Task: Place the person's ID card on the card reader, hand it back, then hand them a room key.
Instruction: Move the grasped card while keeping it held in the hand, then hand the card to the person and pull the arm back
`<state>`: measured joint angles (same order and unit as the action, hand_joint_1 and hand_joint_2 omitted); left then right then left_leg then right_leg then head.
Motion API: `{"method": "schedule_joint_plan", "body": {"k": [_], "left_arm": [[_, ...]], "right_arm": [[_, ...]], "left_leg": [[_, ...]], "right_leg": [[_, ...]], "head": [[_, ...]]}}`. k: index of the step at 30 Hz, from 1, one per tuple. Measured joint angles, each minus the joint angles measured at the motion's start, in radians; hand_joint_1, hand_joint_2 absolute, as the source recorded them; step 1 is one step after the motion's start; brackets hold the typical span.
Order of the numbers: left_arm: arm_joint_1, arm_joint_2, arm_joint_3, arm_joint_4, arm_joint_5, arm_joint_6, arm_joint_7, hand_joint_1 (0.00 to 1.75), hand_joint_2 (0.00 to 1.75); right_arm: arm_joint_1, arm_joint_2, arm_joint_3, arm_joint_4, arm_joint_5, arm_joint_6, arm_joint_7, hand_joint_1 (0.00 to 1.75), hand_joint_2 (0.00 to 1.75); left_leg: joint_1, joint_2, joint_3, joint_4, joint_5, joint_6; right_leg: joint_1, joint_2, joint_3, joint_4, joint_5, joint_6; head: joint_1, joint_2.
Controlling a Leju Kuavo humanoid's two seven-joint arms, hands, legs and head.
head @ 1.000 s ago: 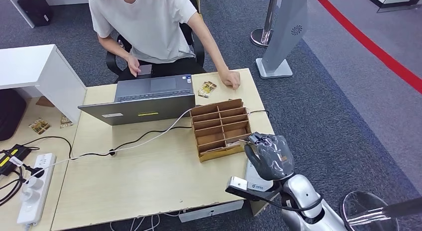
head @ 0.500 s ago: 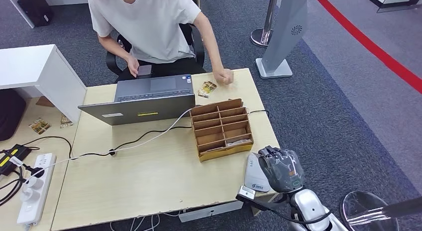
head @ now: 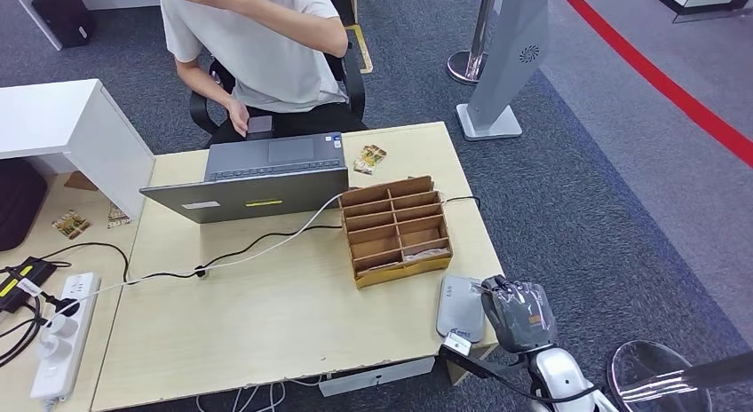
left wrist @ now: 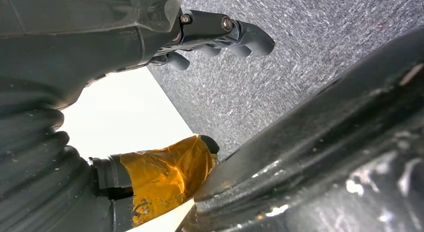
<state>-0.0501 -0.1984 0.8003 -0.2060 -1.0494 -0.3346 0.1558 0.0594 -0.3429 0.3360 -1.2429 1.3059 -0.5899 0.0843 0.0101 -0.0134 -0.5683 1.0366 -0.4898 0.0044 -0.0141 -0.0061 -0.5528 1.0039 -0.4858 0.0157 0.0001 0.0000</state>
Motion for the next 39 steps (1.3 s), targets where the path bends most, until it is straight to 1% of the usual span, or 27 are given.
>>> {"method": "schedule_joint_plan", "body": {"k": [9, 14, 17, 22, 25, 29, 33, 39], "left_arm": [[0.0, 0.0, 0.0, 0.0, 0.0, 0.0, 0.0, 0.0, 1.75], [0.0, 0.0, 0.0, 0.0, 0.0, 0.0, 0.0, 0.0, 1.75], [0.0, 0.0, 0.0, 0.0, 0.0, 0.0, 0.0, 0.0, 1.75], [-0.001, 0.0, -0.001, 0.0, 0.0, -0.004, -0.002, 0.0, 1.75], [-0.001, 0.0, -0.004, 0.0, 0.0, -0.004, 0.001, 0.0, 1.75], [-0.003, -0.009, -0.013, 0.0, 0.0, 0.025, 0.024, 0.0, 1.75], [-0.005, -0.013, -0.03, 0.0, -0.001, 0.007, 0.016, 0.0, 1.75], [-0.005, 0.0, -0.053, 0.0, -0.001, -0.028, -0.003, 0.0, 1.75]], "right_arm": [[0.0, 0.0, -0.007, 0.018, -0.006, -0.015, -0.003, 1.75, 1.75], [-0.008, 0.0, -0.02, -0.08, -0.027, -0.003, -0.032, 1.75, 1.75], [-0.04, 0.0, -0.027, -0.155, -0.036, 0.01, -0.063, 1.75, 1.75], [-0.158, 0.012, -0.018, -0.234, -0.036, 0.062, -0.098, 1.75, 1.75], [-0.249, 0.029, 0.007, -0.241, -0.032, 0.092, -0.104, 1.75, 1.75], [-0.361, 0.06, 0.055, -0.226, -0.021, 0.132, -0.104, 1.75, 1.75], [-0.475, 0.113, 0.123, -0.165, -0.012, 0.175, -0.087, 1.75, 1.75], [-0.62, 0.217, 0.246, -0.05, 0.005, 0.228, -0.029, 1.75, 1.75]], "left_leg": [[0.0, 0.001, 0.0, 0.0, 0.0, 0.0], [0.0, 0.002, -0.001, 0.0, 0.0, 0.0], [0.0, 0.002, -0.001, 0.0, 0.0, 0.0], [0.0, 0.004, 0.0, 0.0, 0.001, 0.0], [0.0, 0.004, 0.0, 0.0, 0.002, -0.001], [0.0, 0.004, -0.001, 0.0, 0.003, -0.001], [0.0, 0.004, -0.001, 0.0, 0.003, -0.001], [0.001, 0.003, -0.001, 0.0, 0.004, -0.002]], "right_leg": [[0.0, 0.0, 0.0, 0.0, 0.001, 0.0], [0.0, 0.002, 0.0, 0.0, 0.001, 0.001], [0.0, 0.003, -0.001, 0.0, 0.001, 0.001], [0.0, 0.004, -0.001, 0.0, 0.002, 0.001], [0.0, 0.005, -0.001, 0.001, 0.003, 0.001], [0.0, 0.005, -0.001, 0.001, 0.003, 0.001], [0.0, 0.005, -0.001, 0.001, 0.004, 0.0], [0.001, 0.005, -0.003, 0.002, 0.004, 0.0]], "head": [[0.0, 0.0], [0.0, 0.0], [0.0, 0.0], [0.0, 0.0], [0.0, 0.0], [0.0, 0.0], [0.0, 0.0], [0.0, 0.0]]}}
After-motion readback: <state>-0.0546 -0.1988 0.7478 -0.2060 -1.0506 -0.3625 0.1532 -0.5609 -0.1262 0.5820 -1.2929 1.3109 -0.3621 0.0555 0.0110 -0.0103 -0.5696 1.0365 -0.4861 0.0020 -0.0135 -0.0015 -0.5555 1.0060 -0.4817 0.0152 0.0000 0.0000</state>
